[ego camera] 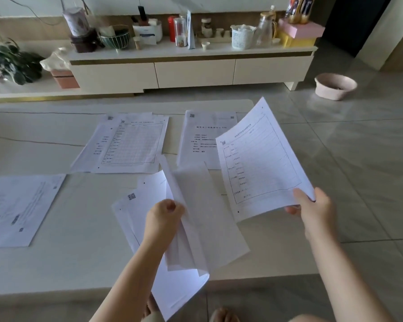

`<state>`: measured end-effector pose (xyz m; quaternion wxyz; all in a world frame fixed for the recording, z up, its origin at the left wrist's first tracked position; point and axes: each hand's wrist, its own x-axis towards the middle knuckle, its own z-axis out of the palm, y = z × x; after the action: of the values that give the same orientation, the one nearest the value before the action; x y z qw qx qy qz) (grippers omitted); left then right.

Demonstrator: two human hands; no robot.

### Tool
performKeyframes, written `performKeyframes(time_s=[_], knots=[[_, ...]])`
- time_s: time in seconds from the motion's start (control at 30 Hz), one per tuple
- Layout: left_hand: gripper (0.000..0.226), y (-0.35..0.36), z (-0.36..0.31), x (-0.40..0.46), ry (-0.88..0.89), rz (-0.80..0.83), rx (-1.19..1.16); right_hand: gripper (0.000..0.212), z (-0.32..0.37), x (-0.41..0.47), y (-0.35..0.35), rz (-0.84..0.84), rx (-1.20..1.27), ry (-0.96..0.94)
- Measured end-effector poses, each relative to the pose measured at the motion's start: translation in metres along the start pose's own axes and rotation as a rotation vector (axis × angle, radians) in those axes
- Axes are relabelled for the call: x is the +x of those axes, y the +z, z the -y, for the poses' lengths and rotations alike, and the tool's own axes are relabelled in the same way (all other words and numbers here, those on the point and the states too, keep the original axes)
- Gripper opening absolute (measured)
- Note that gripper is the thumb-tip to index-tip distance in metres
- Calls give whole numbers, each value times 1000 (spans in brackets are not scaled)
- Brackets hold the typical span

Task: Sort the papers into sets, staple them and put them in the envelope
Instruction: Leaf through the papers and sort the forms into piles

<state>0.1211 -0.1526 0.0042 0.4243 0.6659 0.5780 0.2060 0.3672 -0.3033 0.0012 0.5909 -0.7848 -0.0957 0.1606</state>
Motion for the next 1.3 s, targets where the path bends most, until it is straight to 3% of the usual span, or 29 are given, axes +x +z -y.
performKeyframes(time_s=[0.17, 0.5, 0.67, 0.8, 0.93, 1.03, 1.07, 1.17, 1.2, 1.27, 1.3], knots=[[24, -15, 0, -1, -14, -27, -18, 5, 16, -17, 13, 103, 167, 55], [21, -49, 9, 1, -25, -60, -154, 9, 6, -33, 45, 388, -70, 113], [21, -55, 8, 5, 4, -70, -197, 22, 5, -48, 64, 584, -57, 264], [32, -50, 7, 8, -17, -10, -227, 38, 2, -59, 72, 727, -203, 243], [30, -38, 7, 10, -16, 39, -187, 41, 1, -60, 74, 769, -259, 246], [28, -26, 7, 12, 4, 89, -165, 19, 2, -58, 71, 758, -329, 227], [33, -21, 7, 11, 20, 105, -139, 19, 1, -56, 70, 751, -370, 211], [50, -8, 5, 9, 66, 146, -39, 44, -4, -46, 68, 683, -413, 185], [47, -4, 5, 8, 90, 150, -22, 51, -5, -44, 68, 653, -426, 186], [17, 1, 4, 8, 103, 158, -10, 61, -5, -43, 69, 604, -465, 170], [20, 3, 4, 8, 100, 156, 18, 57, -6, -42, 70, 614, -460, 141]])
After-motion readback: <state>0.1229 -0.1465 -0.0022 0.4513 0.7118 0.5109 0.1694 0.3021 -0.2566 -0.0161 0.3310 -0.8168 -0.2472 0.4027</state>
